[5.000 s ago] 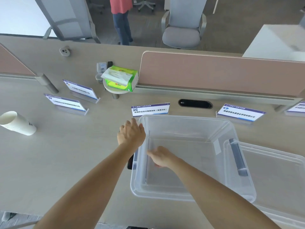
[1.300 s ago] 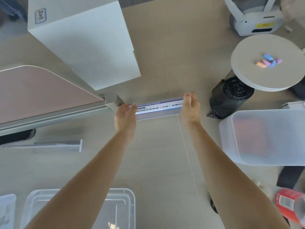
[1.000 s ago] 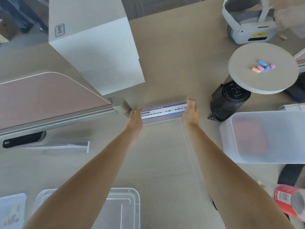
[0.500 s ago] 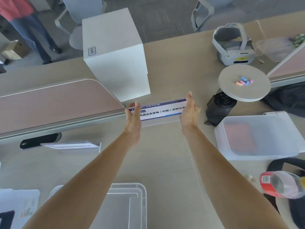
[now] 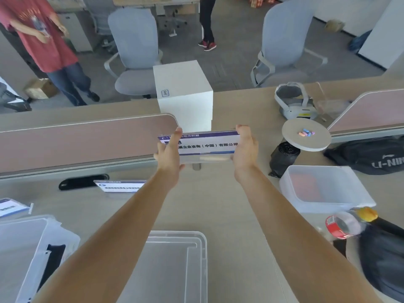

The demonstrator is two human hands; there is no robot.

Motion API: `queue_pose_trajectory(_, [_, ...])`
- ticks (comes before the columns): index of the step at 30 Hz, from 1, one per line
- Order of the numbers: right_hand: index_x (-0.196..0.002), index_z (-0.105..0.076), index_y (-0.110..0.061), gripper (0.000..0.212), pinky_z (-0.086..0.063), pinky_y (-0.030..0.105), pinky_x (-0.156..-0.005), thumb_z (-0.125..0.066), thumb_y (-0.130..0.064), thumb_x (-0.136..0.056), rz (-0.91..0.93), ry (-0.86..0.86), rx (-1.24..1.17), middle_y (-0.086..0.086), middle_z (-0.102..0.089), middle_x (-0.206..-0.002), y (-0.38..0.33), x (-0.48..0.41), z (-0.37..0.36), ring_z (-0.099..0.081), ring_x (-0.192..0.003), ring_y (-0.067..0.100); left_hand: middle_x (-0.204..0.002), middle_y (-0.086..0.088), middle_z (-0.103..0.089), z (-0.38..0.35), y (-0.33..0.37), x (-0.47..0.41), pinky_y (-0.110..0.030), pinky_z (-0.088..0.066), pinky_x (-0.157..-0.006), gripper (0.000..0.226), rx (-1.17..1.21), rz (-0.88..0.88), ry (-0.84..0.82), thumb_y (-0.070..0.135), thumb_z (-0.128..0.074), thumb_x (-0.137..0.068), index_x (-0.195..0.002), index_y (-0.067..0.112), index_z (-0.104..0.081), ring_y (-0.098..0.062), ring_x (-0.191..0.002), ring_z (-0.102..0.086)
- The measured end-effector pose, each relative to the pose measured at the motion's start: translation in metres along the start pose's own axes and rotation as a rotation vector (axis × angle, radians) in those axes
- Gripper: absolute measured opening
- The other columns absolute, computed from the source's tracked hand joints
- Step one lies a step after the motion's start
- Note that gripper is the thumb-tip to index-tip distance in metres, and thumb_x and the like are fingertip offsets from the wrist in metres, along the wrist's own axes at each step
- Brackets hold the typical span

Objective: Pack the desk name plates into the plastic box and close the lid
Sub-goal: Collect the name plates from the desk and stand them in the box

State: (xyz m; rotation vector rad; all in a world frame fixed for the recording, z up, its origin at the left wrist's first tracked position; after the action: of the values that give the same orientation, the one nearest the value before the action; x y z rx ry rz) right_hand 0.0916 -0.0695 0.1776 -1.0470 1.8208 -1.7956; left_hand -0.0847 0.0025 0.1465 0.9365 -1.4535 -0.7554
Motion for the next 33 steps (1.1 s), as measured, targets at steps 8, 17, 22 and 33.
queue_pose_trajectory(8, [-0.079, -0.059, -0.022, 0.033, -0.049, 0.02, -0.047, -0.048, -0.051, -0.092, -0.064, -0.226, -0.003, -0.009, -0.066, -0.065, -0.006, 0.076, -0.026, -0.064, -0.054, 0.006, -0.104, 0.002, -0.063, 0.065, 0.027, 0.043, -0.045, -0.054, -0.088, 0.039, 0.001, -0.078, -0.059, 0.052, -0.064, -0.076, -0.104, 0.026, -0.054, -0.02, -0.097, -0.062])
queue_pose_trajectory(17, [-0.086, -0.055, -0.015, 0.036, -0.038, 0.034, -0.067, -0.054, -0.051, -0.082, -0.024, -0.205, 0.182, 0.001, -0.049, -0.082, 0.004, 0.152, -0.084, -0.044, -0.074, 0.02, -0.111, 0.007, -0.055, 0.175, 0.029, 0.087, -0.047, -0.053, -0.092, 0.075, 0.035, -0.059, -0.055, 0.064, -0.073, -0.067, -0.127, 0.024, -0.052, -0.024, -0.113, -0.055])
queue_pose_trajectory(22, [-0.081, -0.052, -0.021, 0.031, -0.036, 0.034, -0.067, -0.056, -0.051, -0.078, -0.008, -0.284, 0.266, 0.001, -0.053, -0.074, 0.004, 0.196, -0.124, -0.047, -0.069, 0.022, -0.101, 0.006, -0.074, 0.262, 0.039, 0.115, -0.025, -0.045, -0.08, 0.049, -0.246, -0.216, -0.124, 0.066, -0.074, -0.069, -0.097, 0.026, -0.074, -0.011, -0.088, -0.066])
queue_pose_trajectory(33, [-0.069, -0.056, -0.014, 0.038, -0.044, 0.027, -0.057, -0.059, -0.052, -0.073, 0.083, -0.548, 0.512, 0.0, -0.062, -0.06, 0.033, 0.287, -0.226, -0.058, -0.054, 0.021, -0.076, 0.012, -0.065, 0.356, 0.052, 0.168, -0.018, -0.045, -0.054, 0.02, -1.167, -0.451, -0.102, 0.034, -0.079, -0.077, -0.093, 0.03, -0.067, -0.006, -0.067, -0.061])
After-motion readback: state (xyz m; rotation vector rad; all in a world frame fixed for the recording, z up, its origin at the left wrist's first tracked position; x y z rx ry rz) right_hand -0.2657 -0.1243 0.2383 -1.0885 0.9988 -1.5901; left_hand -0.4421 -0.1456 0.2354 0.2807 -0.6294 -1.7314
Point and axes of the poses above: each hand's wrist, its own x-axis away from the middle knuckle, its own z-axis out of the back of the hand, y = z × x, the point moved 5 cm from there along -x, towards the middle knuckle
